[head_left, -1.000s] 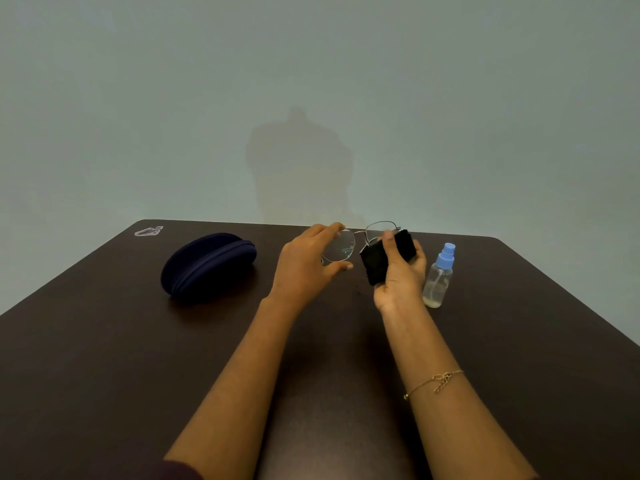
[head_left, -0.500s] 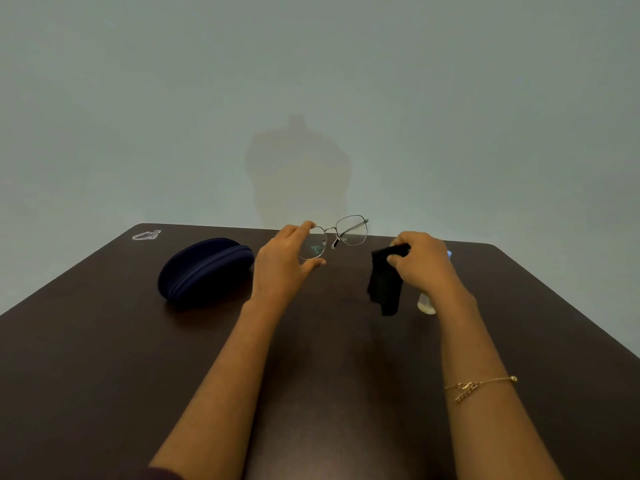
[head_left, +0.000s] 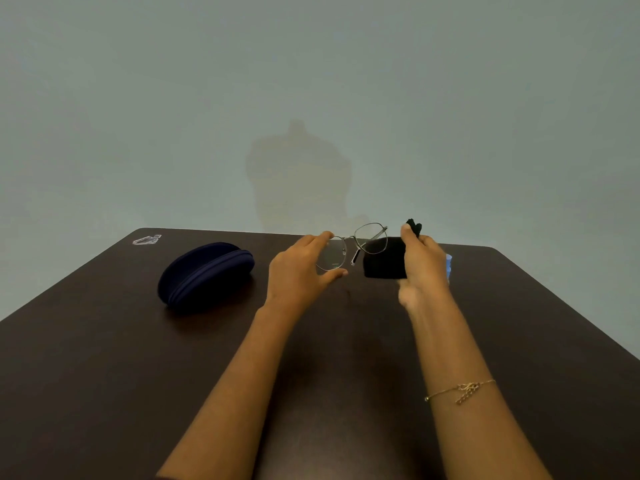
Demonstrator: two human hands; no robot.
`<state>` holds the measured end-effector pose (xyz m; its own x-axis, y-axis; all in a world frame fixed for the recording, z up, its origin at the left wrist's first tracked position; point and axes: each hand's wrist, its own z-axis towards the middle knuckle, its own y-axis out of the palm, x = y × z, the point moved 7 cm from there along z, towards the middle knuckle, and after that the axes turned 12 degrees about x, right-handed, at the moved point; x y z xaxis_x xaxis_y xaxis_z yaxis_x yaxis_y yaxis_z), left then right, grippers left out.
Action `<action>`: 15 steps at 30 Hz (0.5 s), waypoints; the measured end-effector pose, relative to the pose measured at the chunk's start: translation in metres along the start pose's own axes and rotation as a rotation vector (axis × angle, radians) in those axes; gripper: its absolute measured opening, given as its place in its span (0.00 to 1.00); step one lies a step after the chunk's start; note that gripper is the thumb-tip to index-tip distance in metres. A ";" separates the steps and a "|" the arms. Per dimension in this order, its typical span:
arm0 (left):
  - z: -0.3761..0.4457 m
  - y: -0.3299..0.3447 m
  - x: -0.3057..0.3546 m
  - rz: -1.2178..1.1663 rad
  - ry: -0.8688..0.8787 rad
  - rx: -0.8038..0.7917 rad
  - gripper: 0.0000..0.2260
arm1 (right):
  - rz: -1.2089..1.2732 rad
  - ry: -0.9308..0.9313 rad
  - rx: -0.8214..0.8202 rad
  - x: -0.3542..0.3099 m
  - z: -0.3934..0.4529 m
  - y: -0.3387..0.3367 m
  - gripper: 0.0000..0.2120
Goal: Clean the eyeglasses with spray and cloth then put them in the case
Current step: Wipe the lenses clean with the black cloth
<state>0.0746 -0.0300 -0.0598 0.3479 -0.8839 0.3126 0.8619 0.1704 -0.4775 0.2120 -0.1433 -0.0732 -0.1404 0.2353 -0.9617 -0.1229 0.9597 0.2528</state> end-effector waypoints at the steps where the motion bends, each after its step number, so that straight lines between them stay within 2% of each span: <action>1: 0.000 0.001 0.002 0.002 0.008 0.000 0.28 | 0.061 0.052 -0.045 0.004 -0.002 0.005 0.09; 4: -0.001 0.001 0.006 -0.003 0.006 0.024 0.27 | 0.225 0.143 -0.141 0.010 -0.007 0.017 0.10; 7: 0.000 -0.001 0.008 -0.012 0.013 0.040 0.27 | 0.271 0.101 -0.199 0.009 -0.009 0.022 0.09; 11: -0.001 0.000 0.011 -0.030 0.050 0.017 0.27 | 0.199 -0.026 -0.166 0.010 -0.009 0.018 0.13; 15: -0.003 0.002 0.016 -0.058 0.084 0.001 0.27 | 0.266 0.056 -0.066 0.018 0.001 0.009 0.21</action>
<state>0.0807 -0.0448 -0.0580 0.2654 -0.9255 0.2701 0.8802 0.1182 -0.4597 0.2089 -0.1305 -0.0883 -0.2305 0.4671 -0.8536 -0.1375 0.8528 0.5038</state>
